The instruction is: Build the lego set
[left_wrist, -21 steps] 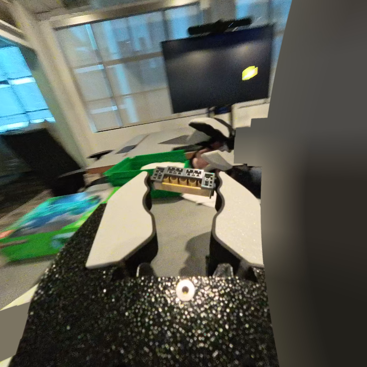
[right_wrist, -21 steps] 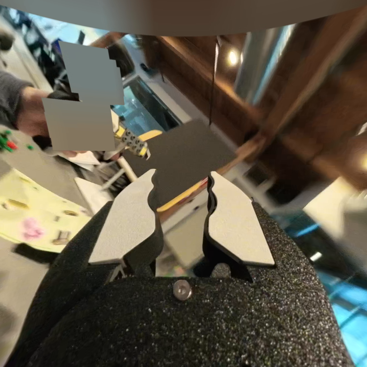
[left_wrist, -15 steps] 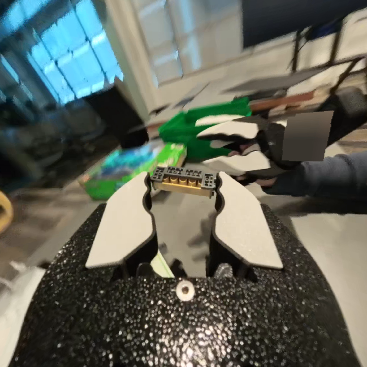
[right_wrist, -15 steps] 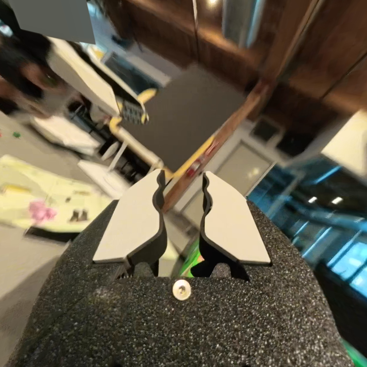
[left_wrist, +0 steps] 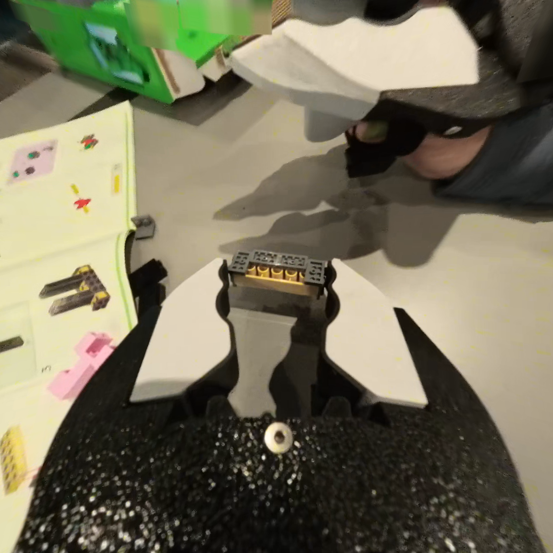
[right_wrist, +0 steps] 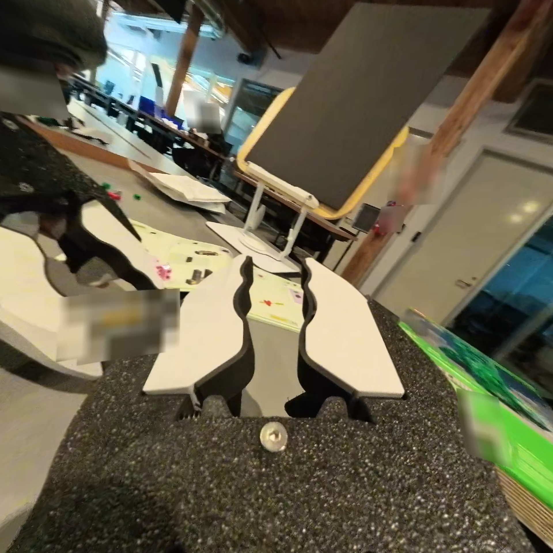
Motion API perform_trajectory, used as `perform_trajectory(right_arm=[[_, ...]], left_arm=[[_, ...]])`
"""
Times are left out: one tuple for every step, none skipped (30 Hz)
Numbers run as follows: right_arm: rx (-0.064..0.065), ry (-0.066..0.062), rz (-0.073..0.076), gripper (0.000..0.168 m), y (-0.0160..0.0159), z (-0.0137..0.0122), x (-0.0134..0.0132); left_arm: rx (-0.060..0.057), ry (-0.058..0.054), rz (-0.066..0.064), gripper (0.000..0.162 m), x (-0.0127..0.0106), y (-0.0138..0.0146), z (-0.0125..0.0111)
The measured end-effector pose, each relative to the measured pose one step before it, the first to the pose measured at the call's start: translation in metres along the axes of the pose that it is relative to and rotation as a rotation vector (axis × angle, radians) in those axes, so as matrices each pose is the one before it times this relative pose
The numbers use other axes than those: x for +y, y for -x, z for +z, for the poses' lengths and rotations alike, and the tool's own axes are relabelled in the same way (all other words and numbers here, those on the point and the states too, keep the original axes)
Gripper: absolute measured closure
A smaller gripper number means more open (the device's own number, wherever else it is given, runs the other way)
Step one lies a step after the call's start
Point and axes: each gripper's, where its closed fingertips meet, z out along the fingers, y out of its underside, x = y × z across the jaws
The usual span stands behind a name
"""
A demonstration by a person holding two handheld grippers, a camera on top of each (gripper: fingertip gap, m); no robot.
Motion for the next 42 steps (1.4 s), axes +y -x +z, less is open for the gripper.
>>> perform_trajectory(right_arm=[[-0.0145,-0.0061,-0.002,0.138,0.00258,-0.00012,-0.00123],[-0.0025,-0.0055,0.0015,0.138,0.00042,-0.00079,-0.00142],[0.0033,-0.0031,0.0053,0.138,-0.00085,-0.00109,-0.00048],[0.0099,-0.0013,0.0111,0.139,-0.00233,-0.00135,-0.00008],[0.0114,-0.0013,0.0175,0.139,-0.00284,-0.00143,-0.00008],[0.0085,-0.0021,0.0236,0.139,-0.00277,-0.00145,-0.00014],[0.0059,-0.0036,0.0243,0.139,-0.00254,-0.0013,-0.00047],[0.007,-0.0029,0.0209,0.139,-0.0024,-0.00125,-0.00045],[0.0081,-0.0018,0.0162,0.139,-0.00229,-0.00095,-0.00019],[0.0051,-0.0006,0.0105,0.14,-0.00138,-0.00053,-0.00009],[0.0007,0.0005,0.0067,0.14,-0.00056,-0.00011,0.00006],[-0.0046,0.0014,0.0044,0.14,0.00069,0.0002,0.00022],[-0.0038,0.0024,0.0013,0.14,0.00085,0.00035,0.00024],[-0.0033,0.001,-0.0036,0.14,0.00119,0.00033,0.00008],[-0.0038,0.0001,-0.0064,0.141,0.00125,0.00031,-0.00013],[-0.0034,0.0008,-0.0059,0.141,0.00113,0.00035,0.00001],[-0.0018,-0.0002,-0.0035,0.141,0.00077,0.00024,-0.00016],[-0.0028,-0.0012,0.0006,0.14,0.00073,0.00018,-0.00015],[-0.0031,-0.0005,0.0032,0.14,0.00035,0.00021,0.00007],[0.0009,0.0017,0.0036,0.14,-0.00036,0.00006,0.00034],[0.0027,0.0009,0.0052,0.14,-0.00086,-0.0001,0.00033],[0.0025,-0.0015,0.0074,0.14,-0.00091,-0.00022,-0.00008],[0.0015,-0.0008,0.0072,0.14,-0.00084,0.0,0.00019],[0.0031,0.0027,0.007,0.141,-0.00097,0.00025,0.00071],[0.0028,0.0043,0.0066,0.141,-0.00086,0.00044,0.00095],[0.0009,0.0031,0.0048,0.141,-0.00033,0.00062,0.00078],[-0.001,0.0038,0.0034,0.141,0.00022,0.00087,0.0009],[-0.0005,0.0067,0.0018,0.141,0.00024,0.00097,0.00128],[0.0006,0.0076,-0.002,0.141,0.00029,0.00073,0.00119],[0.0023,0.0064,-0.0064,0.141,0.00026,0.00033,0.00087],[0.0033,0.0037,-0.0081,0.142,0.0001,-0.00006,0.00037],[0.0012,0.0016,-0.0064,0.142,0.00029,-0.00041,0.00005],[-0.0008,0.0026,-0.0044,0.143,0.00048,-0.00037,0.00017],[0.0011,0.0028,-0.0047,0.144,0.00022,-0.00029,0.00021],[0.0016,0.0028,-0.0054,0.145,0.00007,-0.00033,0.00042],[0.0005,0.0047,-0.0044,0.145,0.00017,-0.00006,0.00068],[0.0011,0.0052,-0.0038,0.146,0.00009,-0.00028,0.00062],[0.0013,0.0029,-0.0038,0.146,-0.00013,-0.00032,0.00035],[0.0003,0.0019,-0.0026,0.146,0.00017,-0.00054,0.00014],[0.001,0.0017,-0.0013,0.147,-0.00001,-0.00062,0.00016],[0.0012,0.0009,-0.0004,0.147,-0.0001,-0.00046,0.00002],[0.0012,0.0008,-0.0001,0.147,-0.00014,-0.00037,0.00015]], left_arm=[[-0.0185,0.0134,-0.005,0.1,0.00272,0.00058,0.00155],[-0.0098,0.0088,-0.0102,0.1,0.00222,-0.00008,0.0015],[-0.0064,0.0057,-0.0057,0.1,0.00086,-0.00029,0.00114],[-0.0066,-0.0008,-0.0008,0.1,-0.00064,-0.00014,0.00051],[-0.0036,0.0007,-0.0056,0.1,-0.00048,-0.00017,0.00079],[0.0028,0.0177,-0.0105,0.1,0.0017,-0.00066,0.0014],[0.0048,0.033,-0.008,0.1,0.0038,-0.00079,0.00193],[0.0025,0.0339,-0.001,0.1,0.00422,-0.00051,0.00183],[0.0009,0.0291,0.0033,0.1,0.00356,-0.00069,0.0013],[-0.0001,0.0226,0.002,0.1,0.00273,-0.00054,0.00071],[-0.0012,0.0088,-0.0009,0.1,0.00065,-0.00037,0.00003],[-0.0031,0.0043,-0.0014,0.1,0.00024,0.00004,-0.00029],[-0.0021,0.0065,-0.0027,0.1,0.00058,0.00011,-0.00017],[0.0029,0.0056,-0.0076,0.1,0.00073,-0.00032,-0.00017],[0.0101,0.0045,-0.0125,0.1,0.00098,-0.00094,-0.00018],[0.0121,0.0051,-0.0169,0.097,0.00115,-0.00091,-0.00017],[0.012,0.0086,-0.0175,0.086,0.00167,-0.00084,-0.0001],[0.0126,0.013,-0.0151,0.076,0.00219,-0.00104,-0.00029],[0.0101,0.0121,-0.0125,0.065,0.00236,-0.00105,-0.00143],[0.0079,0.0088,-0.0072,0.055,0.00216,-0.00139,-0.00398],[0.0078,0.0061,0.0036,0.05,0.00217,-0.00209,-0.00746],[0.0017,-0.0002,0.0185,0.049,0.00236,-0.00193,-0.01114],[-0.0088,-0.011,0.0354,0.052,0.00244,-0.00069,-0.01365],[-0.0174,-0.0196,0.0455,0.059,0.00294,0.00051,-0.01479],[-0.0159,-0.0196,0.0441,0.07,0.00398,0.0007,-0.01455],[0.0022,-0.0117,0.0329,0.077,0.0053,-0.00142,-0.0126],[0.0167,-0.0023,0.0129,0.081,0.00617,-0.00342,-0.00988],[0.019,0.0038,-0.0054,0.082,0.00629,-0.00359,-0.00691],[0.0182,0.0055,-0.0148,0.085,0.00592,-0.00335,-0.00424],[0.0194,0.0029,-0.0167,0.091,0.00489,-0.00327,-0.00217],[0.0243,0.0052,-0.0115,0.097,0.00452,-0.00361,-0.00045],[0.0124,0.016,-0.0062,0.103,0.00504,-0.00171,0.0005],[-0.0086,0.0239,-0.0035,0.108,0.00509,0.00154,0.00125],[-0.0161,0.0163,0.0007,0.11,0.00294,0.00218,0.00206],[-0.0084,0.0019,0.0051,0.113,-0.00012,0.00044,0.00251],[-0.0085,-0.0007,0.0033,0.117,-0.00139,-0.00002,0.00313],[-0.0172,0.0074,0.0045,0.118,-0.00095,0.00114,0.00337],[-0.0206,0.0097,0.0123,0.12,-0.00088,0.0014,0.00312],[-0.0206,0.0052,0.0147,0.123,-0.00128,0.00125,0.00297],[-0.0073,0.0008,0.0157,0.126,-0.00154,-0.00052,0.00277],[0.0048,-0.0027,0.0179,0.128,-0.00146,-0.00206,0.00275],[0.0002,-0.0074,0.0247,0.129,-0.00152,-0.00132,0.0022]])
